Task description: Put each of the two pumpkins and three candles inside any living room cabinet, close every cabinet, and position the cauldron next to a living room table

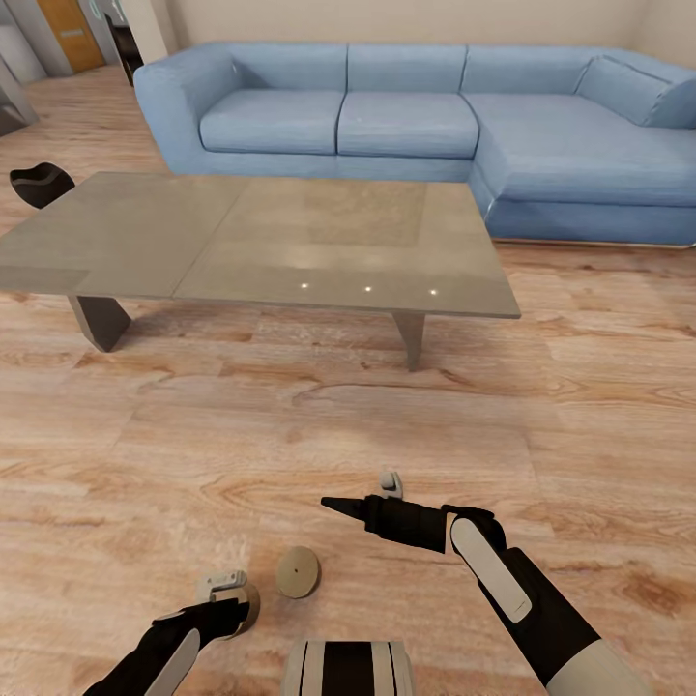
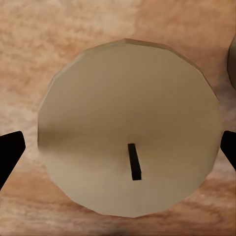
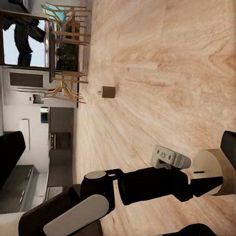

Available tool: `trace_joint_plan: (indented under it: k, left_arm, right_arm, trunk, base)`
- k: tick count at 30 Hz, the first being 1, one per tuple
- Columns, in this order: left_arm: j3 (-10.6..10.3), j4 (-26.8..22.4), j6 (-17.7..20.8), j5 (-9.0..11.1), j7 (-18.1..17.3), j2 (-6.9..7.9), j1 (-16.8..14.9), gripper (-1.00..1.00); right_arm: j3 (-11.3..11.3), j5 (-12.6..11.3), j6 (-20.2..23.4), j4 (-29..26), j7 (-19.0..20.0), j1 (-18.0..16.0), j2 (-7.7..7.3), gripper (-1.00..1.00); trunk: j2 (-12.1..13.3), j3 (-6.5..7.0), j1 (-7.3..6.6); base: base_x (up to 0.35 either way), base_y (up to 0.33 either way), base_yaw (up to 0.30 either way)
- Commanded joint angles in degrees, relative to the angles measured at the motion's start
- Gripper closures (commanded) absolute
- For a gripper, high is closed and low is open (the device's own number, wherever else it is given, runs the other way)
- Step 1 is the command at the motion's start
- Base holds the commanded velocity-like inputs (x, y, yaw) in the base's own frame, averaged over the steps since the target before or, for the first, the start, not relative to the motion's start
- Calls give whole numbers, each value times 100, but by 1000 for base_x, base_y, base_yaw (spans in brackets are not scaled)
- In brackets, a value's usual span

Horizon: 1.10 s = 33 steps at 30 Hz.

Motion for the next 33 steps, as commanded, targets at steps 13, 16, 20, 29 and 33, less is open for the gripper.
trace_joint_plan:
  k: [13,16,20,29,33]
  left_arm:
    - [-36,-5,11,62,51,8,-3,-100]
    - [-39,-8,11,63,48,8,-3,-100]
    - [-90,-6,11,65,47,8,-3,-100]
    - [-125,-4,11,72,47,8,-1,-100]
    - [-125,-8,11,57,-42,8,-2,-100]
  right_arm:
    - [6,-19,18,-1,1,-4,-4,-100]
    - [6,-19,18,-1,1,-4,-4,-100]
    - [6,-19,18,-1,1,-4,-4,-100]
    - [6,-19,18,-1,1,-4,-4,-100]
    - [6,-19,18,0,1,-4,-4,-100]
  trunk:
    - [-2,-4,-1]
    - [-2,-4,-1]
    - [-2,-4,-1]
    - [-2,-4,-1]
    - [-3,-26,2]
  base:
    - [0,0,0]
    - [0,0,0]
    - [0,0,0]
    - [0,0,0]
    - [0,0,0]
